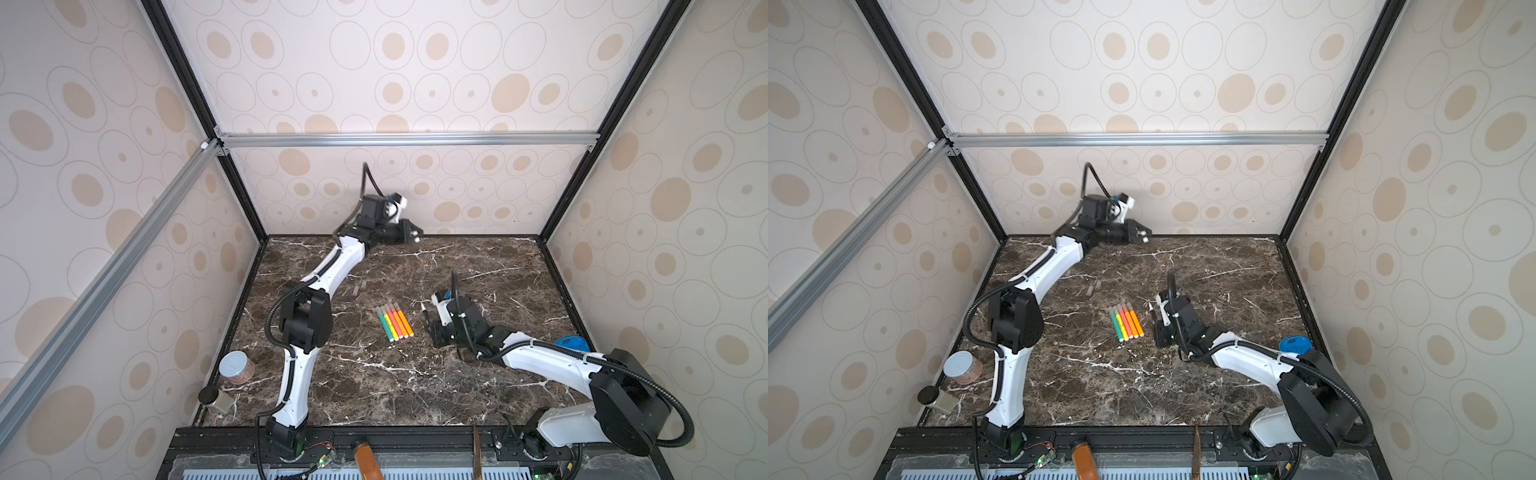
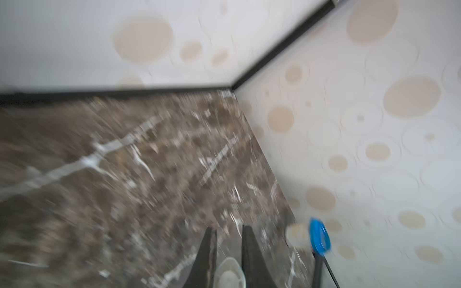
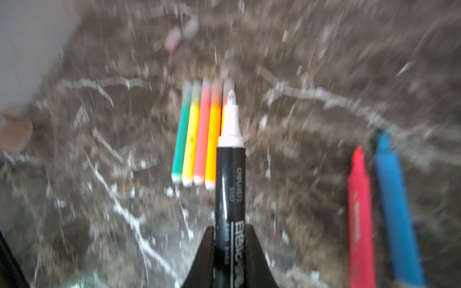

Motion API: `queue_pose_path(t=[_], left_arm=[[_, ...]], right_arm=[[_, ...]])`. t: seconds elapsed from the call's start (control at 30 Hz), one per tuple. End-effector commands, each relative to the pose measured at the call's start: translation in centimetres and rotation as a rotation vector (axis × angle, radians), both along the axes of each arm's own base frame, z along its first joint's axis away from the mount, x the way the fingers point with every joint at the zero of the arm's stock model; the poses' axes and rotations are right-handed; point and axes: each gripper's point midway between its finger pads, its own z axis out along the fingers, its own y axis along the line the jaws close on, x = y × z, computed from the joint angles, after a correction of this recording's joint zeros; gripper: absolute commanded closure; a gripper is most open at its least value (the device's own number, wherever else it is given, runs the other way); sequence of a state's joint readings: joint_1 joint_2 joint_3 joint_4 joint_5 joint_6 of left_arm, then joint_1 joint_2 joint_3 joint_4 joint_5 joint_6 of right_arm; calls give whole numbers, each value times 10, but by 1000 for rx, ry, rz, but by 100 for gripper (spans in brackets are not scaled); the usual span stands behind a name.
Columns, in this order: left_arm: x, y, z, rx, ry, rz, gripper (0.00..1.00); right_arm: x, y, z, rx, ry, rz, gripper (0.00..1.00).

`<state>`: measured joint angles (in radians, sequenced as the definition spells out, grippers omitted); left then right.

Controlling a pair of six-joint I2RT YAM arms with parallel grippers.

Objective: Remove pen caps from pens
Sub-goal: Place the pen at the center of the table.

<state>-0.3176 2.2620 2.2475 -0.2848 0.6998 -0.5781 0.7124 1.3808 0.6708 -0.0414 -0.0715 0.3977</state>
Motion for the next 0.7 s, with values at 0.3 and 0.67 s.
queue_pose_path(t=[0.3, 0.67], left_arm=[[40, 64, 32, 150, -93, 173, 100], [-30, 128, -38, 270, 8, 249, 100]], right_arm=[[-9, -26, 2, -122, 27, -32, 100], [39, -37, -18, -269, 101, -98, 100]])
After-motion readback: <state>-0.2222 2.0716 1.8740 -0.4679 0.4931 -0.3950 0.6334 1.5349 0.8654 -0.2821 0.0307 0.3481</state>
